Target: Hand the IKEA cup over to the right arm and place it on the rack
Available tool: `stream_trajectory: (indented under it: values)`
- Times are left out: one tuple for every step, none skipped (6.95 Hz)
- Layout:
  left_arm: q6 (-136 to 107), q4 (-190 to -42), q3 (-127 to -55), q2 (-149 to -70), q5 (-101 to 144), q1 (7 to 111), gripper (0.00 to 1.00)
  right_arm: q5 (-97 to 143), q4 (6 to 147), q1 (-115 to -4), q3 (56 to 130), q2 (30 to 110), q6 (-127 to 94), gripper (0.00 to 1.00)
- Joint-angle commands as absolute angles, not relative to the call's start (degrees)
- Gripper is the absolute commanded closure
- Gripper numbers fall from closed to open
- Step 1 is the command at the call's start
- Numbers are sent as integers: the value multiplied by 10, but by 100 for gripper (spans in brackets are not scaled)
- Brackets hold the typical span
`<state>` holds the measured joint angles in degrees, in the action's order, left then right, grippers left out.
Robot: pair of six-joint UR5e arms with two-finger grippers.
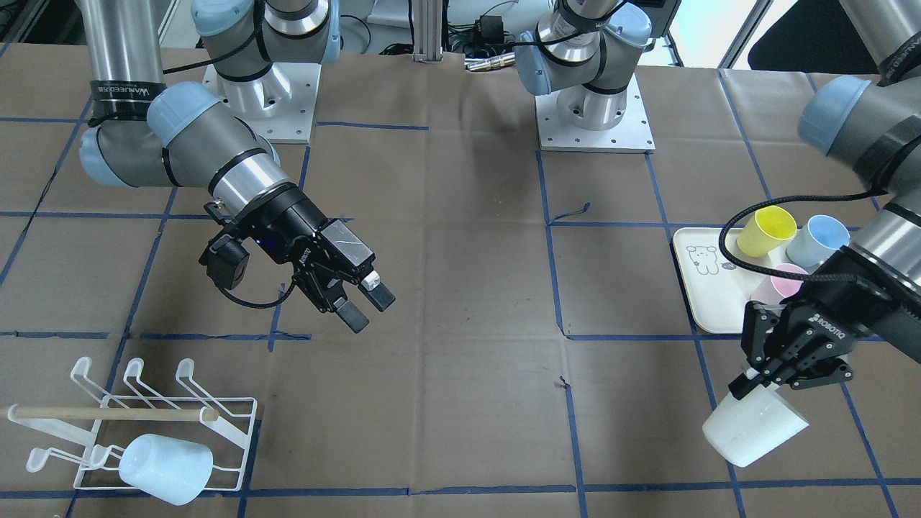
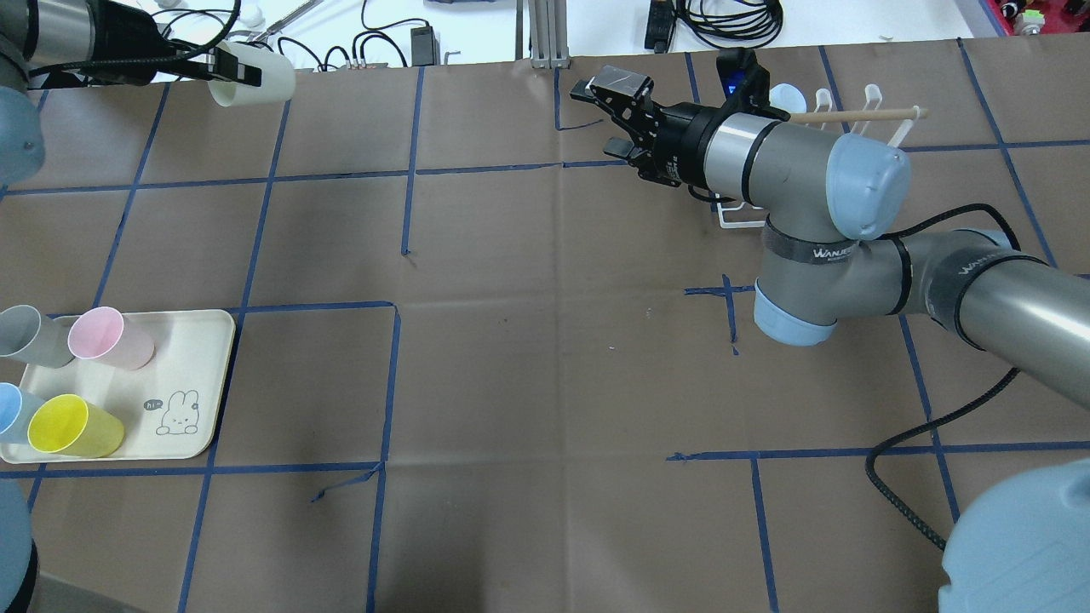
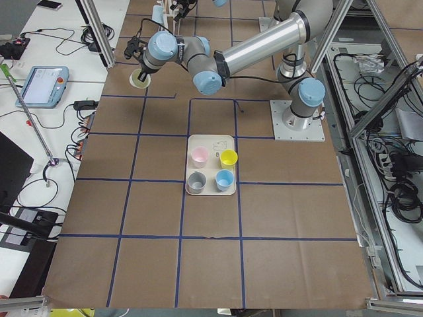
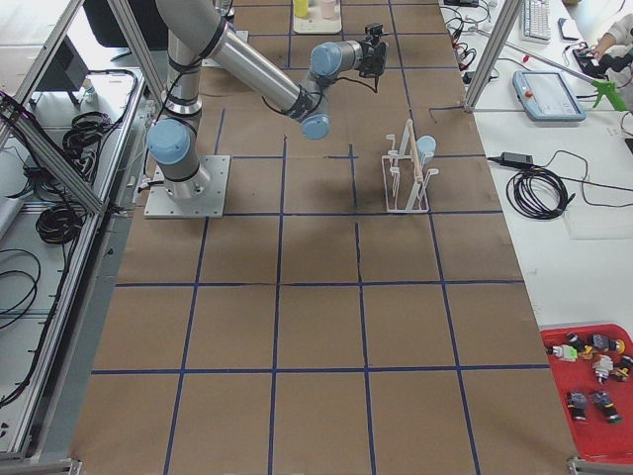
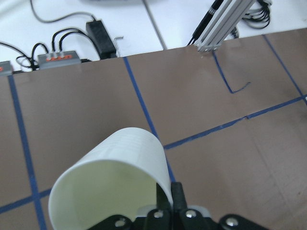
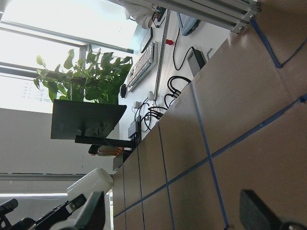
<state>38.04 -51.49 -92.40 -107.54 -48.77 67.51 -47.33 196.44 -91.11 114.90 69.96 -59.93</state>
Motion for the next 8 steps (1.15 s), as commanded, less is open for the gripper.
stream_trajectory:
  values:
    - [381,-313,-1042,-1078,-375,677,100,-482,2023,-925,1149,699,-685,1]
    - [384,-231,-1090,-1078,-298,681,100,-485,2034,-931,1148,700,-721,1]
    - [381,-142,-1140,-1078,-262,693,100,-486,2066,-933,1149,696,-760,1]
    - [378,-74,-1182,-1078,-228,708,100,-516,2103,-938,1150,694,-805,1]
    - [374,-32,-1214,-1072,-159,722,100,-571,2128,-951,1150,694,-849,1]
    - [346,-1,-1247,-1052,-151,743,100,-590,2158,-963,1151,689,-926,0]
    - [281,47,-1259,-1028,-151,763,100,-596,2186,-972,1151,675,-976,1]
    - [245,71,-1286,-1011,-154,768,100,-619,2218,-979,1151,653,-978,0]
